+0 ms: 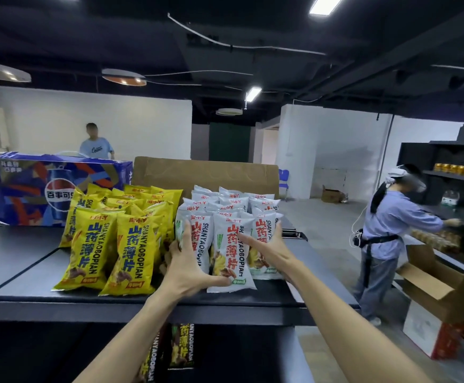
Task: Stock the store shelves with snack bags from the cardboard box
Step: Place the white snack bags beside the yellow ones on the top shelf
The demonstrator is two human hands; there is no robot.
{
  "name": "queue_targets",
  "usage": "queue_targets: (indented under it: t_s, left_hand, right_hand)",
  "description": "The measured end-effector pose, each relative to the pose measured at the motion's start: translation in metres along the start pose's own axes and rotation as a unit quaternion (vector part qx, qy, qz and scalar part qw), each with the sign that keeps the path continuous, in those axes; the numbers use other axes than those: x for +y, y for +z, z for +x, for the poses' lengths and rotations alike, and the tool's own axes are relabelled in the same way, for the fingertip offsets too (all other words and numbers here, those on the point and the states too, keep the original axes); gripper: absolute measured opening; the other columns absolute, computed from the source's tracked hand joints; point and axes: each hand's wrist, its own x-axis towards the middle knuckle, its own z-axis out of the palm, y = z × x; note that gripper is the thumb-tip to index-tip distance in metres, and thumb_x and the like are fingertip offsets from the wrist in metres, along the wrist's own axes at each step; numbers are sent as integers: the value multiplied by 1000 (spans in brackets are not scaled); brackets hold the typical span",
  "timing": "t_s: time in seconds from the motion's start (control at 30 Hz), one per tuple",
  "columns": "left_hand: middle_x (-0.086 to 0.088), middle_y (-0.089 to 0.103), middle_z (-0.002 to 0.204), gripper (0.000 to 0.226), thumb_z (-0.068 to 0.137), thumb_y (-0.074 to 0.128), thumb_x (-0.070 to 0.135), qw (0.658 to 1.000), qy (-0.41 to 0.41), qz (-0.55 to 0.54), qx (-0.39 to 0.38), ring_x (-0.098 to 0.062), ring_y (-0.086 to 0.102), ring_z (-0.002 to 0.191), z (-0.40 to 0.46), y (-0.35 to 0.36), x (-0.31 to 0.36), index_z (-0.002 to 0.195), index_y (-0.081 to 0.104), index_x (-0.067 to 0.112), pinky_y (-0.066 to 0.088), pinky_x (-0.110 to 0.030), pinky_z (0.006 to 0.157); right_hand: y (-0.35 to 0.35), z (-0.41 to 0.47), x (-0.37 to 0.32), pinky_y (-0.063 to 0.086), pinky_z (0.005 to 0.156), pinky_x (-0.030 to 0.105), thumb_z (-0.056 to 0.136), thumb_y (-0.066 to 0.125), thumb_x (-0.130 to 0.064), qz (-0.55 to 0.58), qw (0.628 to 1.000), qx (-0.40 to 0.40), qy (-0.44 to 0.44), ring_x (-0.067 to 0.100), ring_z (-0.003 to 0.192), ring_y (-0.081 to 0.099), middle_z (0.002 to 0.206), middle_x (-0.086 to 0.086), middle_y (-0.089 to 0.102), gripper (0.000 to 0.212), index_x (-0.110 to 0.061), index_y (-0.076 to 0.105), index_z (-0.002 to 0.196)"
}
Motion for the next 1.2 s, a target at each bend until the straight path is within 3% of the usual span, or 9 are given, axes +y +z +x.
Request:
queue_targets:
  t_s: [0.3,0.4,0.5,0.6,0.7,0.83,0.93,1.03,1.2]
  left_hand:
    - [-13,17,151,159,27,77,79,998,-12,55,-19,-32,24,139,4,7,3,140,-32,49,24,-56,114]
    - [-12,4,157,158,31,76,80,998,-8,62,-24,-30,8,146,-1,6,0,143,-29,44,18,-55,117]
    - [-10,-11,161,153,38,75,82,998,1,54,-19,-23,-15,148,-12,8,-2,146,-26,42,6,-51,118]
    - [-9,-16,161,144,45,72,84,998,19,51,-5,-21,-18,147,-24,8,0,145,-24,46,5,-50,117]
    - [-6,-12,161,131,55,72,79,998,37,45,13,-22,-10,148,-36,4,2,149,-14,45,10,-47,117]
    - [-6,-1,159,91,77,69,45,994,54,91,-7,-33,12,146,-47,0,-3,147,10,55,26,-45,113]
    - [-14,19,152,72,89,62,31,979,63,190,28,-36,39,130,-46,-3,-5,147,23,48,40,-42,104]
    - [-15,26,147,67,93,59,15,971,45,221,74,-32,49,115,-44,-2,-6,148,29,38,45,-36,95]
    - [-20,19,155,73,93,53,0,974,39,210,75,-37,44,130,-44,4,-9,151,26,36,43,-37,101]
  right_hand:
    - [3,7,5,23,118,55,43,71,-90,1,999,6,-52,23,148,21,164,-3,10,146,-36,-6,154]
    - [7,0,7,29,115,55,44,67,-92,-6,997,49,-67,23,146,27,162,-2,21,141,-32,5,156]
    - [8,-17,8,23,118,54,45,65,-94,-22,994,75,-79,22,149,17,164,0,12,145,-25,4,157]
    - [10,-35,10,21,120,49,51,70,-87,-24,992,81,-94,21,149,16,164,0,10,140,-24,2,157]
    - [15,-49,10,28,117,51,47,69,-90,-30,990,101,-92,25,147,23,161,2,18,140,-28,6,155]
    - [20,-72,16,17,120,51,47,65,-92,-73,988,113,-79,22,151,3,165,2,-2,146,-25,-4,156]
    - [23,-86,22,22,119,52,49,70,-87,-89,982,130,-103,22,151,6,162,4,10,139,-27,4,155]
    - [23,-95,22,27,117,51,53,70,-84,-108,980,134,-104,21,149,14,159,2,19,130,-28,10,154]
    - [27,-104,14,35,112,51,63,66,-81,-165,969,153,-99,24,147,21,160,3,17,115,-30,14,152]
